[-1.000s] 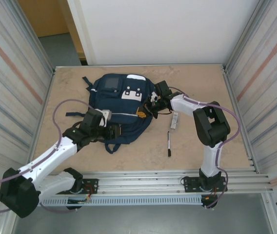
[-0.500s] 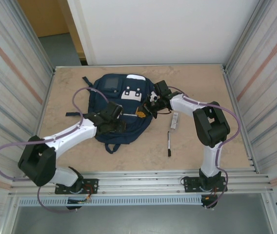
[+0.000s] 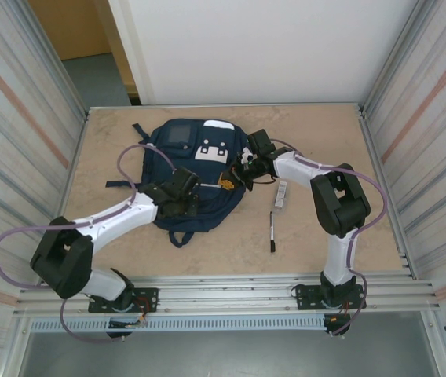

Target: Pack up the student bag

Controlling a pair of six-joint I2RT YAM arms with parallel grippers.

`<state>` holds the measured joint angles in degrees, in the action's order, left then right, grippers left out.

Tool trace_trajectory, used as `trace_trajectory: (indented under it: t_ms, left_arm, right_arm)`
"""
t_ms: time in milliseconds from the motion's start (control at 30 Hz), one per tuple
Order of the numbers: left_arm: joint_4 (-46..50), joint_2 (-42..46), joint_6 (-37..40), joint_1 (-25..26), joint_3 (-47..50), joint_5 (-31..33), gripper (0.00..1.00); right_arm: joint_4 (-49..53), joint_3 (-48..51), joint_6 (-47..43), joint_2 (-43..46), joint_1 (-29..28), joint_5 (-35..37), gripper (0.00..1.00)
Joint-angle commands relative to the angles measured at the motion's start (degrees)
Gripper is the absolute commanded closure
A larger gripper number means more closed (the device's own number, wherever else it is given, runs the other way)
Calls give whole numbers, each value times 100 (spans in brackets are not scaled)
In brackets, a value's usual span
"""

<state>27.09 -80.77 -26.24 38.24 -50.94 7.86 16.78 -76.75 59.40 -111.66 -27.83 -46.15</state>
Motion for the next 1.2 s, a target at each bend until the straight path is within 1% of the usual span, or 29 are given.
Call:
trace_trajectory:
  t_ms: [0, 100, 200, 267, 300, 333, 367, 400, 433, 500, 533, 567, 600, 667, 700, 767, 800, 833, 867, 933, 1033, 1067, 1133, 1167]
  left_arm:
    - [350, 365, 279, -160, 144, 336, 100]
    - [346, 731, 390, -427, 405, 297, 100]
    - [-51, 1194, 590, -481, 784, 295, 100]
    - [-112, 1387, 634, -483, 839, 325, 100]
    - [-120, 1426, 673, -478, 831, 258, 100]
    - [-144, 1449, 638, -476, 823, 90, 100]
    - [-252, 1417, 554, -470, 821, -171, 100]
    - [-381, 1364, 492, -406, 816, -313, 100]
    - [-423, 1276, 385, -255, 761, -187, 100]
    - [-360, 1071, 415, 113, 524, 152, 100]
    - [-358, 1006, 400, 265, 418, 215, 100]
    - [-430, 969, 348, 354, 348, 137, 100]
    - [-535, 972, 287, 393, 332, -1, 100]
    - [-809, 1007, 39, 425, 330, -375, 100]
    - [-919, 1016, -52, 433, 311, -512, 100]
    - [-1041, 1020, -180, 508, 257, -636, 100]
    - [-1107, 1013, -206, 587, 222, -632, 100]
    - [-1177, 996, -198, 673, 195, -604, 100]
    - [-1249, 957, -177, 758, 161, -548, 100]
    - [-1234, 810, -38, 991, -14, -392, 100]
    - [-1239, 660, 60, 1260, -166, -215, 100]
    - [-1322, 651, 38, 1312, -146, -213, 100]
    - [-1571, 646, -42, 1361, -51, -363, 100]
    - [-1608, 655, -87, 1384, -34, -406, 100]
  right_arm:
    - [301, -408, -479, 21, 189, -190, 96]
    - [611, -642, -800, -30, 421, 133, 97]
    - [1084, -917, -1126, -104, 666, 292, 97]
    - [1389, -1036, -1378, -73, 789, 628, 94]
    - [1431, -1044, -1387, -67, 842, 726, 90]
    - [1464, -1036, -1365, -50, 889, 792, 78]
    - [1476, -1011, -1347, -19, 896, 825, 64]
    - [1449, -956, -1347, 33, 883, 846, 54]
    - [1384, -866, -1383, 126, 835, 885, 45]
    - [1138, -568, -1447, 475, 763, 1030, 38]
    - [1008, -322, -1442, 740, 761, 1258, 35]
    - [956, -96, -1471, 1033, 747, 1550, 33]
    - [1033, 42, -1519, 1264, 737, 1851, 31]
    - [1534, 203, -1531, 1682, 575, 2545, 29]
    - [1615, 319, -1408, 1839, 438, 2675, 28]
    - [1650, 648, -580, 2145, -28, 3114, 28]
    - [1661, 753, -146, 2268, -251, 3169, 27]
    - [1505, 837, 111, 2353, -475, 3028, 26]
    - [1436, 871, 402, 2434, -647, 3076, 26]
    - [1346, 934, 1151, 2565, -987, 3381, 19]
    - [1446, 720, 1529, 2475, -1222, 3859, 20]
    - [1485, 656, 1641, 2416, -1245, 3897, 20]
    - [1358, 659, 1974, 2263, -1218, 3720, 21]
    - [1294, 669, 2084, 2202, -1216, 3665, 24]
